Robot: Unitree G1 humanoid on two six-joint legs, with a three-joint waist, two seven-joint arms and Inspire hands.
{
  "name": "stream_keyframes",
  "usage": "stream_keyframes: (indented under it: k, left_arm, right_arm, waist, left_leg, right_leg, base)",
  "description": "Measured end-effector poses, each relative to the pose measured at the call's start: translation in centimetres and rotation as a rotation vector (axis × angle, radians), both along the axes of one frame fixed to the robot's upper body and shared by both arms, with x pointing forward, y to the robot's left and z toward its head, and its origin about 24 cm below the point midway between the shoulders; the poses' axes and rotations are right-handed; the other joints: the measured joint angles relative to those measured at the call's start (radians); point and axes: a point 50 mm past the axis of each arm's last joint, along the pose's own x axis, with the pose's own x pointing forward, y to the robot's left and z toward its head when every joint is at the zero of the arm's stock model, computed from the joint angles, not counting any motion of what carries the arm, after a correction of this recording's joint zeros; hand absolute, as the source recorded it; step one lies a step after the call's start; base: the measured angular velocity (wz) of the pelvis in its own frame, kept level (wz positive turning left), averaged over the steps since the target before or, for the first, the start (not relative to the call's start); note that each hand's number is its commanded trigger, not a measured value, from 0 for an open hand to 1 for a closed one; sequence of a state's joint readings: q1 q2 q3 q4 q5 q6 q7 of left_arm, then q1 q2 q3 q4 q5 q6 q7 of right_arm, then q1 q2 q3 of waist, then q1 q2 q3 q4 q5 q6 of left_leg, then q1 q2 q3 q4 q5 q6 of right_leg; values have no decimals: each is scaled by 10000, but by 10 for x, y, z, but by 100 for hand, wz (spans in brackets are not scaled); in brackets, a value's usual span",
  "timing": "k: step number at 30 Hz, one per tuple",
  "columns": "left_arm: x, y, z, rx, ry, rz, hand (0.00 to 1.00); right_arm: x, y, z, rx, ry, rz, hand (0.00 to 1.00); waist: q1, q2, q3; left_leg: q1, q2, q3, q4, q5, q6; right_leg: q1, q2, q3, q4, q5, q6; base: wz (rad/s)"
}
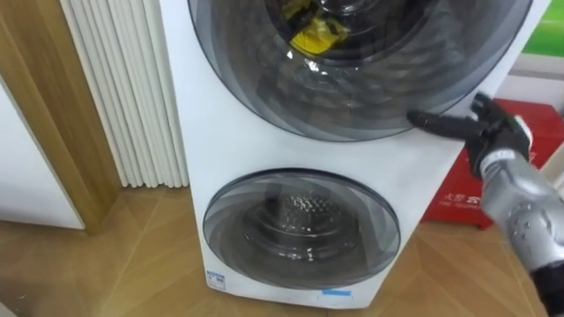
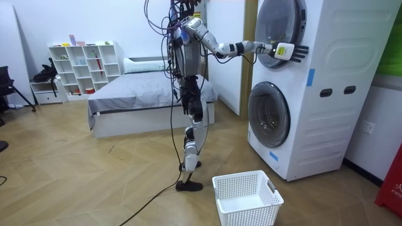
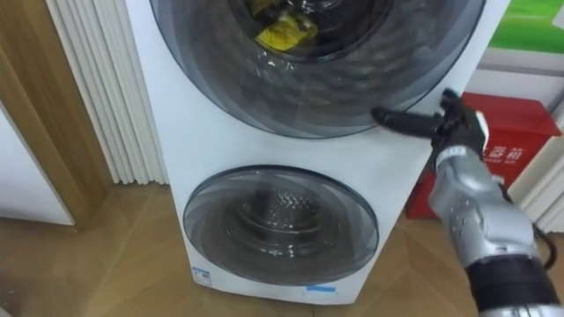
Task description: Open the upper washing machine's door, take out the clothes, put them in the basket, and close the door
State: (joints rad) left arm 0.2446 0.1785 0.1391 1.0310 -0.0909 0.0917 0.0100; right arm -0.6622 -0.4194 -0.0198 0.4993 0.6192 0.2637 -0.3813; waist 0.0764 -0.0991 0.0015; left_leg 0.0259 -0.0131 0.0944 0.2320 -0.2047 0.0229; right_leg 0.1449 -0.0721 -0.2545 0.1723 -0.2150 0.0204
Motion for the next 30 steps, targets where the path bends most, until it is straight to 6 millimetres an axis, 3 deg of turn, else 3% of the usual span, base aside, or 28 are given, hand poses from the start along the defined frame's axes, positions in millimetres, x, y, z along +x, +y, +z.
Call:
stream_keyframes:
  k: [2,4,7,12,18,30]
  left_arm:
    - [1,0,0,35,-44,-94,0]
    - [2,0,0,39,-58,-105,0]
    - [2,2,1,138,-43,-106,0]
    - [6,3,1,322,-29,-259,0]
    - [8,2,1,321,-21,-376,0]
    - [-1,2,0,351,143,-241,0]
  right_arm:
    - [-1,4,19,-304,-749,97,0]
    - [-7,13,53,-1060,-2247,349,0]
    - [-13,13,72,-1846,-3182,105,0]
    - [-16,16,81,-2231,-3591,118,0]
    - [-20,22,91,-2321,-4141,385,0]
    - [-39,38,113,-2433,-5719,1137,0]
  waist:
    - [11,-8,2]
    - [57,-51,-4]
    - [84,-214,-52]
    - [73,-320,-27]
    - [-7,-235,30]
    - [-168,-128,10]
  left_leg:
    - [0,4,7,-1,5,-5]
    - [9,14,17,-2,6,-7]
    - [72,12,-33,-3,6,-8]
    - [133,10,-2,-3,4,-8]
    - [-4,26,59,28,3,-10]
    - [66,44,128,-42,3,-10]
  right_leg:
    - [-19,1,-6,2,0,0]
    - [-32,9,11,-13,0,-1]
    - [53,16,7,-18,1,-2]
    - [118,9,31,-28,7,-10]
    - [0,13,45,-20,7,-10]
    - [-26,9,57,-30,7,-11]
  base:
    - [-6]
    - [-10]
    - [3]
    - [0]
    - [-1]
    - [-2]
